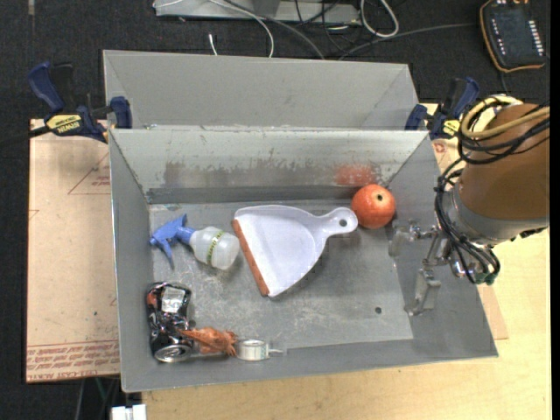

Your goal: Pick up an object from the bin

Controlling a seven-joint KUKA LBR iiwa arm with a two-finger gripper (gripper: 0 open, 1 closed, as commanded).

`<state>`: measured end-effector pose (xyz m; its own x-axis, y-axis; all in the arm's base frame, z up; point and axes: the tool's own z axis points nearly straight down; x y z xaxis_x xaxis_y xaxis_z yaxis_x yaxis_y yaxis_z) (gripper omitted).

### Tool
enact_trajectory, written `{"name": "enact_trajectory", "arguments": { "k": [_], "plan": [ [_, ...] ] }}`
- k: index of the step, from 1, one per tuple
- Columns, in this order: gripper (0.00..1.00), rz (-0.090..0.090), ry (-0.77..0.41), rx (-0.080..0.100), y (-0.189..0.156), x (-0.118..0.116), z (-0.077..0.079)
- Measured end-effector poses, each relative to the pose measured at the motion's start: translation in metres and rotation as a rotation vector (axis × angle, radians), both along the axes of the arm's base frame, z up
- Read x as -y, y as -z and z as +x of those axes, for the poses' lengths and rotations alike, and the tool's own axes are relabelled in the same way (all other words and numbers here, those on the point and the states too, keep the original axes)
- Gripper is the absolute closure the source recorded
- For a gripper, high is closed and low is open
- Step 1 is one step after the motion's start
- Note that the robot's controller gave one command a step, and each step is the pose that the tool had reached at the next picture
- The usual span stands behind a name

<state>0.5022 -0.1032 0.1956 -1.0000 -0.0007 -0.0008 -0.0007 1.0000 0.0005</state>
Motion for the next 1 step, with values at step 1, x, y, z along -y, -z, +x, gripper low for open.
{"name": "enact_trajectory", "arguments": {
  "k": [1],
  "plan": [
    [0.0,0.001,-0.245,0.002,0.0987,-0.0669,0.0355]
  ]
}}
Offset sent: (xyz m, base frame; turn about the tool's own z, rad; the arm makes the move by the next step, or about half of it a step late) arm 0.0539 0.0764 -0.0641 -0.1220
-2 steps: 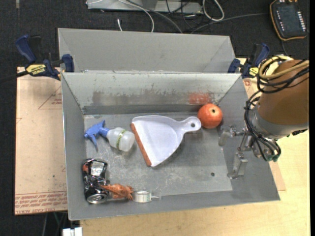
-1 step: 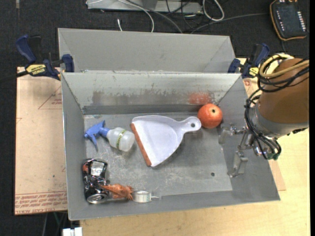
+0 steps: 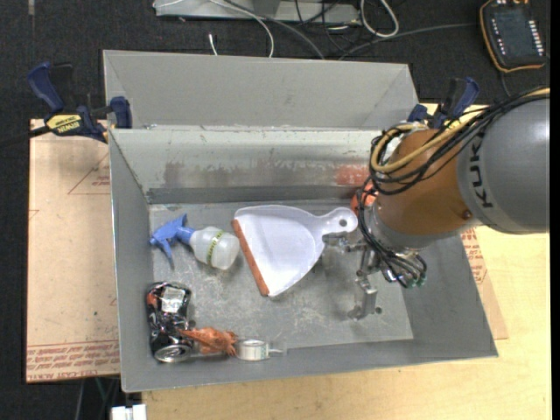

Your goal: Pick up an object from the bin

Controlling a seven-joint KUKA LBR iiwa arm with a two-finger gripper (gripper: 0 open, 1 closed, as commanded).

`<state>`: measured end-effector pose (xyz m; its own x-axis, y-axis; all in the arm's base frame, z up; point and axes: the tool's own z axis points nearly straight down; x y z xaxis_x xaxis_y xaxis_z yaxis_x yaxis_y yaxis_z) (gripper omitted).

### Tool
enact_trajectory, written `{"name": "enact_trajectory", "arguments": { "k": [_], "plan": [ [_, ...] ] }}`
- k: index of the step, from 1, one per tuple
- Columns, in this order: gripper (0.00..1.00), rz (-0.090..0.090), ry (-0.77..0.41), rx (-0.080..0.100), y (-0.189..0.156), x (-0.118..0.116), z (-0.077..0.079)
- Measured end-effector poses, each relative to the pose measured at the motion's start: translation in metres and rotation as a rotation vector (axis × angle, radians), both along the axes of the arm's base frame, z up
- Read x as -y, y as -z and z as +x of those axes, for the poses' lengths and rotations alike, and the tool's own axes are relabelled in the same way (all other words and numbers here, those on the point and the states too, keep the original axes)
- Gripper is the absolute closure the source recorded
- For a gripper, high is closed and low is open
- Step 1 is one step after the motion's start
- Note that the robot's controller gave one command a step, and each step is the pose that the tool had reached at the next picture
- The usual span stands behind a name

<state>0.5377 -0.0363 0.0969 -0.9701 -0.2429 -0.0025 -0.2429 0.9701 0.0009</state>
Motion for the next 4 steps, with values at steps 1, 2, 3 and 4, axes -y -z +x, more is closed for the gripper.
{"name": "enact_trajectory", "arguments": {
  "k": [1,2,3,4],
  "plan": [
    [0.0,-0.001,0.122,0.005,-0.033,-0.01,0.018],
    [0.0,0.005,-0.176,-0.005,-0.002,-0.055,0.025],
    [0.0,-0.002,-0.178,0.012,0.026,-0.036,0.056],
    [1.0,0.003,-0.255,0.006,0.026,-0.02,0.068]
  ]
}}
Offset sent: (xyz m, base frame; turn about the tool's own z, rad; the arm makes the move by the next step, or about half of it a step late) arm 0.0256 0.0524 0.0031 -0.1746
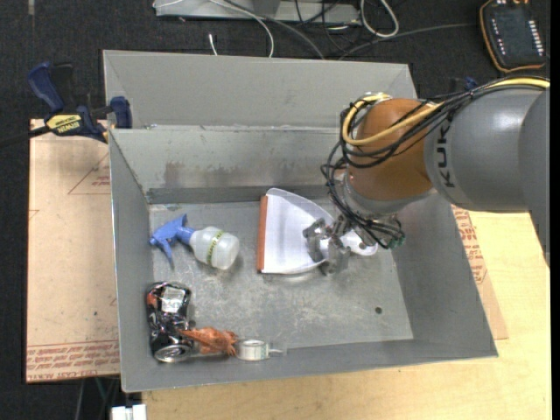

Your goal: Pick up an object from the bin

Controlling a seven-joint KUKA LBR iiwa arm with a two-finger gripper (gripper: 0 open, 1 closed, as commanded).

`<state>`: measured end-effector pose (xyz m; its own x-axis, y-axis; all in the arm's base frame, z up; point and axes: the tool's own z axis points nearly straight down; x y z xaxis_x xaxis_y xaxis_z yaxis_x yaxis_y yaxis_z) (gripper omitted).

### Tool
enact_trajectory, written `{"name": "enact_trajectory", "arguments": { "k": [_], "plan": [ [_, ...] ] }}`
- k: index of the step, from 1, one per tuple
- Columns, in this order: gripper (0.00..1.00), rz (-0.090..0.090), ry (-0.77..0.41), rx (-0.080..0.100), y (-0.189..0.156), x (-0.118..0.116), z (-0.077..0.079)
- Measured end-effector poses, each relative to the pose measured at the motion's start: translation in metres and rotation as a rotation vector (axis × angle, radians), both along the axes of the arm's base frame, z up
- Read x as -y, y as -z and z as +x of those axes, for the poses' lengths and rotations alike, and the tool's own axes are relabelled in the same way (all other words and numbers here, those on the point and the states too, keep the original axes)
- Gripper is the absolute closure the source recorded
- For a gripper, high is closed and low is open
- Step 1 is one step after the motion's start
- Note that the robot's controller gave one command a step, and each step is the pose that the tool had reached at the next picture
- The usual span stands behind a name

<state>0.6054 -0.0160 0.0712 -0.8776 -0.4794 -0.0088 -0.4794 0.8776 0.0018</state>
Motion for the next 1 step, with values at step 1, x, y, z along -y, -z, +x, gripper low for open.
{"name": "enact_trajectory", "arguments": {
  "k": [1],
  "plan": [
    [1.0,0.0,0.0,0.0,-0.0001,0.0,0.0]
  ]
}}
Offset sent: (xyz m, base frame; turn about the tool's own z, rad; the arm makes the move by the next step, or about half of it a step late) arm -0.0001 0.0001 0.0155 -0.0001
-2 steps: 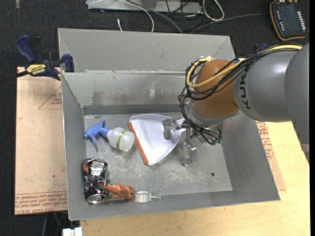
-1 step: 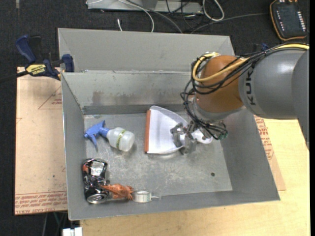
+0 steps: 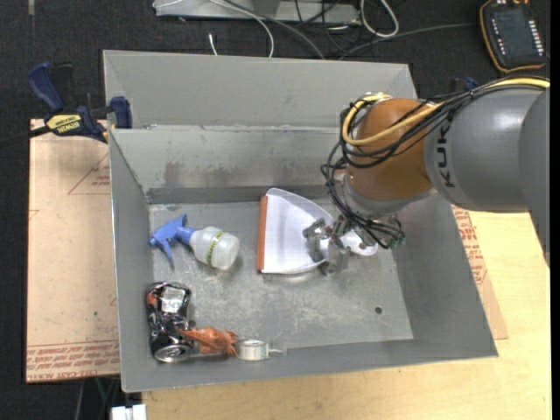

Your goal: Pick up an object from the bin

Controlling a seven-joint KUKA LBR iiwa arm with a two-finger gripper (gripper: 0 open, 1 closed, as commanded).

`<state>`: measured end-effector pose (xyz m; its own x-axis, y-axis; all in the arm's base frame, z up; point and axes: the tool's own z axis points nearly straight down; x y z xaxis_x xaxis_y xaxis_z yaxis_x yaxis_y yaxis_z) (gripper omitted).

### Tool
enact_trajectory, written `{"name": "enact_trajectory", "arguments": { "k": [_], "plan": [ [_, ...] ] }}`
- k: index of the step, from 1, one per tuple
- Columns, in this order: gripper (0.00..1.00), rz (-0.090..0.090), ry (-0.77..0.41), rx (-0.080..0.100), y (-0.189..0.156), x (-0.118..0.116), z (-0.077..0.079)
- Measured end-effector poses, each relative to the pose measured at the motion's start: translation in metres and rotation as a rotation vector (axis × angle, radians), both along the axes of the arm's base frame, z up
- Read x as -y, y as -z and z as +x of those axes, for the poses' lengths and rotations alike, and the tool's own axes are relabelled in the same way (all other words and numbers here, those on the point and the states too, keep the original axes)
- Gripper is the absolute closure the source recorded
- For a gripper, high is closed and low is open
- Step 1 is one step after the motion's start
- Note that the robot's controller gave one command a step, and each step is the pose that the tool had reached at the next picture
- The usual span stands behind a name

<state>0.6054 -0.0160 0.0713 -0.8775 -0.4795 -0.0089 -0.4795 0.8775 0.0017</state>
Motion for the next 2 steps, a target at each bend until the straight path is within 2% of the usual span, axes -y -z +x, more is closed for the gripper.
{"name": "enact_trajectory", "arguments": {
  "k": [1,2],
  "plan": [
    [1.0,0.0,0.001,-0.002,-0.01,0.0,-0.001],
    [1.0,0.001,0.001,-0.004,-0.037,-0.001,-0.001]
  ]
}}
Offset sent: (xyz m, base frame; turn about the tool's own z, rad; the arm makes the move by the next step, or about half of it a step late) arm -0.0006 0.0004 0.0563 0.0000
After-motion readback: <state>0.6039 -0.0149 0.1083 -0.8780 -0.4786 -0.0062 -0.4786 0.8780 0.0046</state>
